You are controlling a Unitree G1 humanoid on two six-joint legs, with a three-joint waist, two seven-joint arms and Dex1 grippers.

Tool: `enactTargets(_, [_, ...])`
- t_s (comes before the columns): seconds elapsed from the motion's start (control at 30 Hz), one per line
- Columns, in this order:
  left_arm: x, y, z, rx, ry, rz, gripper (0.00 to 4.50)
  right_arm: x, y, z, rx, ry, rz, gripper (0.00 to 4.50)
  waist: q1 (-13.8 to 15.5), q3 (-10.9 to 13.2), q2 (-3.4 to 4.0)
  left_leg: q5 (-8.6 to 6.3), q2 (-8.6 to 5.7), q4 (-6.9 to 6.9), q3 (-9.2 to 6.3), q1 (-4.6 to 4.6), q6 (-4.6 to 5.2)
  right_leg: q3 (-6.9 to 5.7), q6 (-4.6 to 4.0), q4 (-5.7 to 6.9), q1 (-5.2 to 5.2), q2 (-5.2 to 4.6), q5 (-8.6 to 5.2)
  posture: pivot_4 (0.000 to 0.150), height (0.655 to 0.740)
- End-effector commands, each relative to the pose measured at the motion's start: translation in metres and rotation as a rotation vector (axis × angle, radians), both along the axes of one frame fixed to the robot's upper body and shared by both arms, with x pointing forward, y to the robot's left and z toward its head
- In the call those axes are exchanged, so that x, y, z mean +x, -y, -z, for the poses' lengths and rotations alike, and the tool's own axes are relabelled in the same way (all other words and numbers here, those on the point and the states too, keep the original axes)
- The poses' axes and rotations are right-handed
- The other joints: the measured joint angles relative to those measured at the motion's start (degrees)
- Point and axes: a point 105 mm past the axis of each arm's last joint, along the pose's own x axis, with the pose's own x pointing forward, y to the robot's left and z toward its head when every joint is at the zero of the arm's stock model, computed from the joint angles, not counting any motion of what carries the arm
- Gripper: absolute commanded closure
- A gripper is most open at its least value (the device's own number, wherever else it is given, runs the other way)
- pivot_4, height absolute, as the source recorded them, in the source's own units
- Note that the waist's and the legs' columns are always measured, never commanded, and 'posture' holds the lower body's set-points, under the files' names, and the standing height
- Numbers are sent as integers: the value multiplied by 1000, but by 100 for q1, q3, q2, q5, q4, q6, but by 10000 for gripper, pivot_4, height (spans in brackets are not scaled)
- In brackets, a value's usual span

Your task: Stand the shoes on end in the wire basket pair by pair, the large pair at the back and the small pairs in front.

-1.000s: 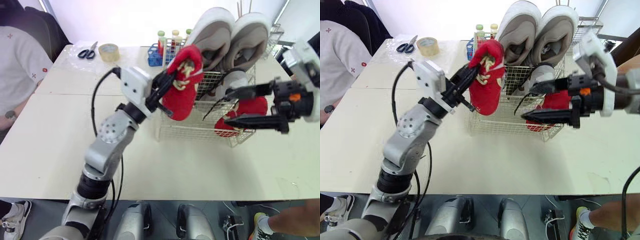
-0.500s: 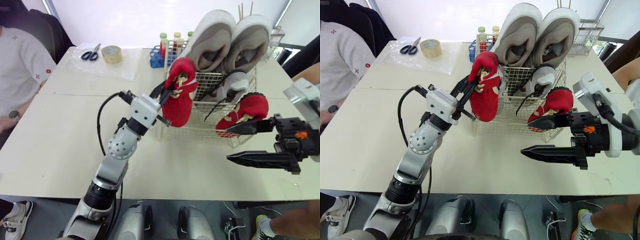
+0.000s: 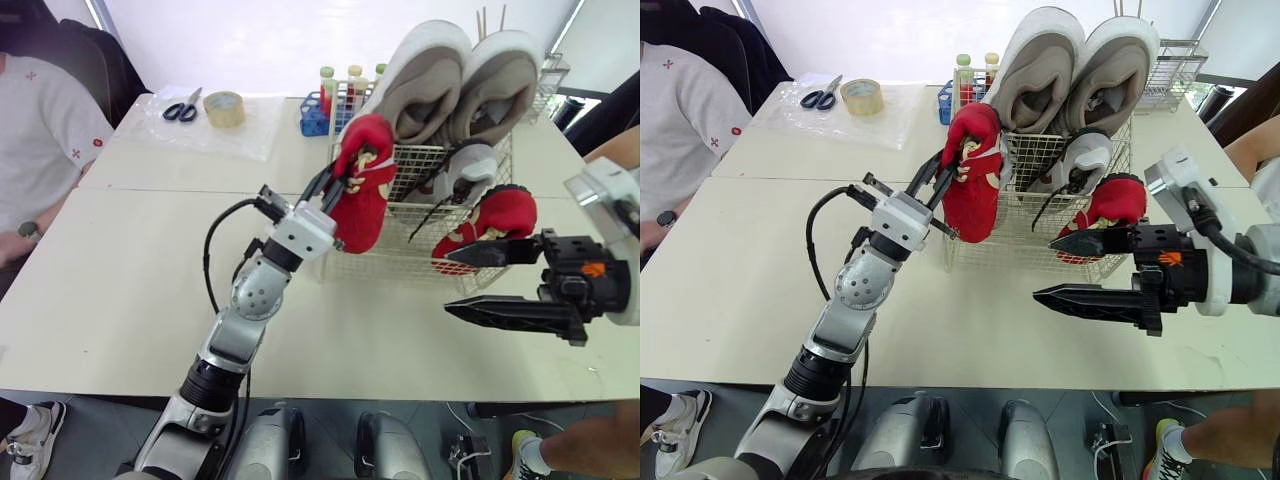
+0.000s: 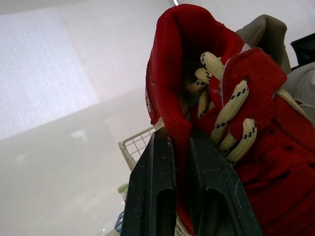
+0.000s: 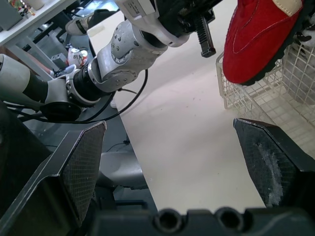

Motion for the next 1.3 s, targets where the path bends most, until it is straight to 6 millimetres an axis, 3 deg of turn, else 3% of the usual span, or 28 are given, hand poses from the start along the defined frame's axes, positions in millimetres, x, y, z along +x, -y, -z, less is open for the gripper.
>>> enactTargets(0.03, [-1, 3, 4, 34, 13, -11, 44058, 0, -1, -6, -3, 35, -2, 0, 0, 0, 0, 0, 0, 0, 0, 0, 0, 0, 0, 0, 0, 0, 0, 1500, 7371])
enactTargets(0.43, [-10, 10, -20, -14, 60, 13, 44058, 5, -5, -3, 7, 45, -5, 0, 2, 2, -2, 0, 0, 1, 0, -5, 2, -1, 1, 0, -3, 1, 0, 1500, 7371])
enactTargets(0.73, [-9, 0, 24, 60, -14, -33, 44058, 6, -7, -2, 31, 47, -3, 0, -6, 1, -1, -1, 1, 1, 0, -3, 2, -1, 0, 0, -4, 1, 0, 1500, 7371])
enactTargets(0.87, [-16, 6, 20, 92, 50, -18, 44058, 7, -8, -2, 36, 40, -8, 0, -8, 1, -1, -1, 1, 1, 0, -4, 2, 0, 0, 0, -5, 1, -1, 1500, 7371])
enactTargets(1.03, [-12, 4, 38, 86, -89, 7, 44058, 9, -8, -2, 31, 39, -11, 0, -7, 1, -1, -2, 2, 1, 0, -5, 2, 0, 0, -1, -7, 0, -1, 1500, 7371])
enactTargets(1.13, [-17, -3, 48, 95, -181, 41, 33520, 5, -9, 1, 26, 14, -33, 0, -12, 1, 1, -2, 2, 0, -1, -4, 2, 0, -1, -1, -7, 0, -1, 1500, 7371])
enactTargets(1.3, [-39, -7, 51, 110, -304, 169, 8248, 3, -10, 8, 22, -9, -50, 0, -5, 3, 3, -4, 3, 0, -2, -5, 0, 0, -2, -2, -10, 0, -3, 1500, 7371])
